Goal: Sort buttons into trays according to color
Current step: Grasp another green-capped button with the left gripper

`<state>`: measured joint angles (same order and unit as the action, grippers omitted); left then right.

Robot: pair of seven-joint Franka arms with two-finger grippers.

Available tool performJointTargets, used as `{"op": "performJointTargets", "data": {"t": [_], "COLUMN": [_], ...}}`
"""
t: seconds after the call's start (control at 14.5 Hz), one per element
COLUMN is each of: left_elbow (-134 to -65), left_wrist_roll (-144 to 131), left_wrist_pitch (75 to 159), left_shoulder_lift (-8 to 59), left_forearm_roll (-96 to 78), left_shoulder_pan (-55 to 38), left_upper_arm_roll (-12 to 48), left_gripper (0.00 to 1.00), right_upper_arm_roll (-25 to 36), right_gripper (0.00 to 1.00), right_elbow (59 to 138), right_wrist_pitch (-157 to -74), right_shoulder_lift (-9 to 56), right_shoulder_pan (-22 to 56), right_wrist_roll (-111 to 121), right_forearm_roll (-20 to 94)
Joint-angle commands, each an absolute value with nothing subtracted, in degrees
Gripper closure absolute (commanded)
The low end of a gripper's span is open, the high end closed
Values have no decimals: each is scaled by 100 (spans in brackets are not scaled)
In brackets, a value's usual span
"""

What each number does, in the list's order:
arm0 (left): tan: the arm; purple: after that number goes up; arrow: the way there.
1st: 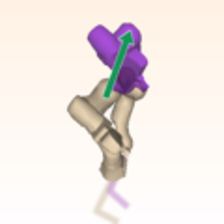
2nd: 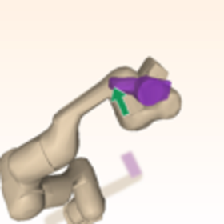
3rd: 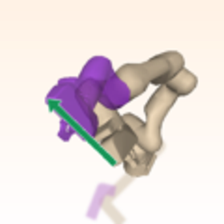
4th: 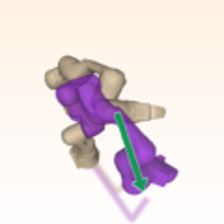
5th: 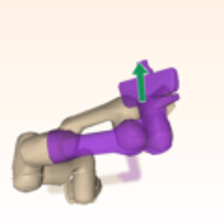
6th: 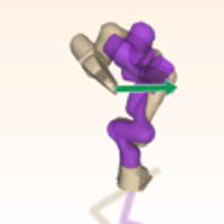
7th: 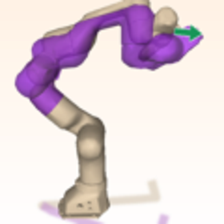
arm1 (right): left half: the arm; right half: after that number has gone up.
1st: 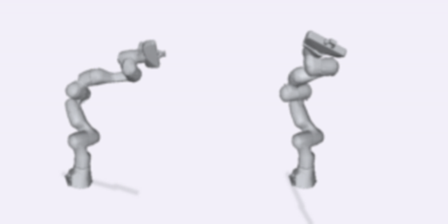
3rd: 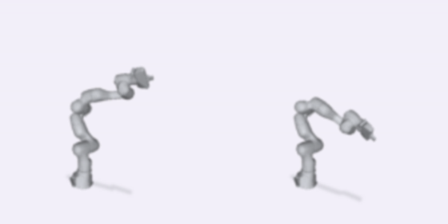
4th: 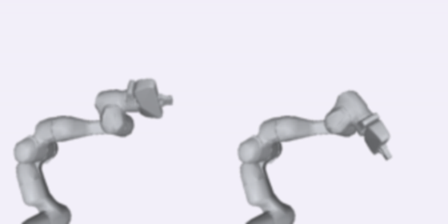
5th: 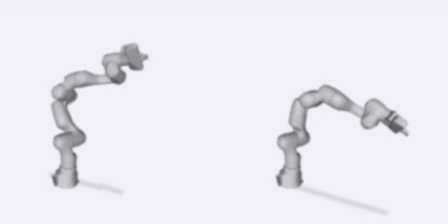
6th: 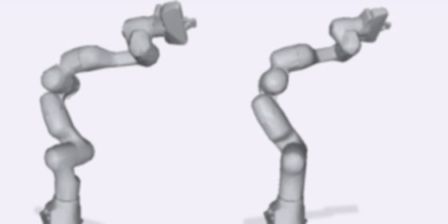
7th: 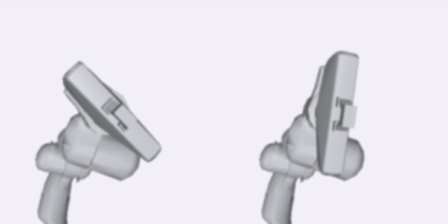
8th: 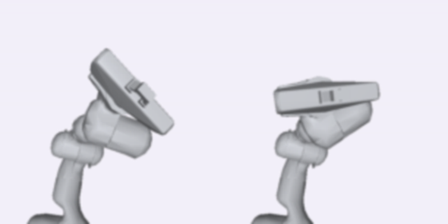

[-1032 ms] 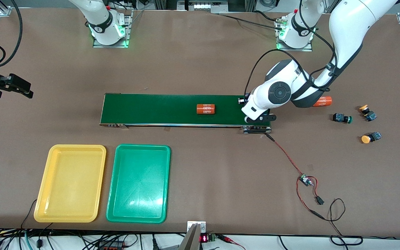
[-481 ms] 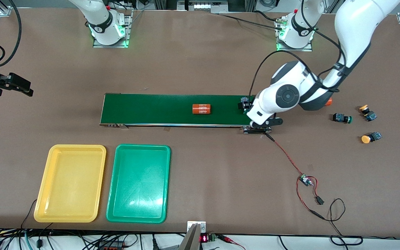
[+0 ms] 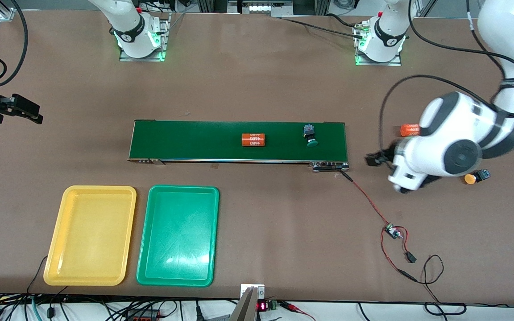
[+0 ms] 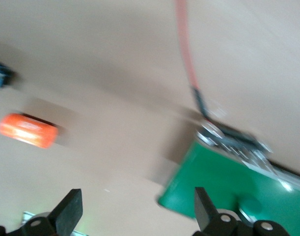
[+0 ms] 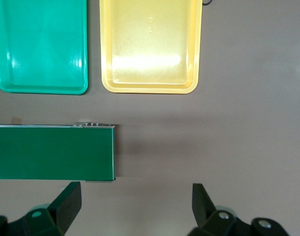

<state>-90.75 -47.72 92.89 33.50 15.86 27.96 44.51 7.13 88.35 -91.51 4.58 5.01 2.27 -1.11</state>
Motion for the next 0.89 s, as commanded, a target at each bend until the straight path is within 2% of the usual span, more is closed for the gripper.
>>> {"op": "performJointTargets", "data": {"t": [0.0, 0.14, 0.62, 0.83], "left_elbow": [-9026, -9157, -11168, -11486], "left_wrist_roll": [-4842, -5420, -6345, -6328], "left_wrist_pitch": [9088, 9219, 11405, 11732], "left_shoulder_lift": [3366, 3436, 2946, 2918], "left_forearm_roll": [1915, 1925, 2670, 3083], "left_shoulder_pan": [2820, 3188, 4402, 4693], "left_upper_arm_roll": [3939, 3753, 3727, 3735], "left_gripper": [0, 0, 0, 0], "right_upper_arm_roll": [677, 650, 650, 650], "right_gripper": [0, 0, 0, 0], "right_elbow": [8824, 8789, 8780, 8780], "right_wrist_pitch": [-9131, -9132, -9026, -9035], "right_shoulder_lift": [387, 387, 378, 378], "right_shoulder_pan": [483, 518, 519, 527], "right_wrist_roll": [193, 202, 211, 272], "right_forearm_roll": [-106, -114, -123, -141]}}
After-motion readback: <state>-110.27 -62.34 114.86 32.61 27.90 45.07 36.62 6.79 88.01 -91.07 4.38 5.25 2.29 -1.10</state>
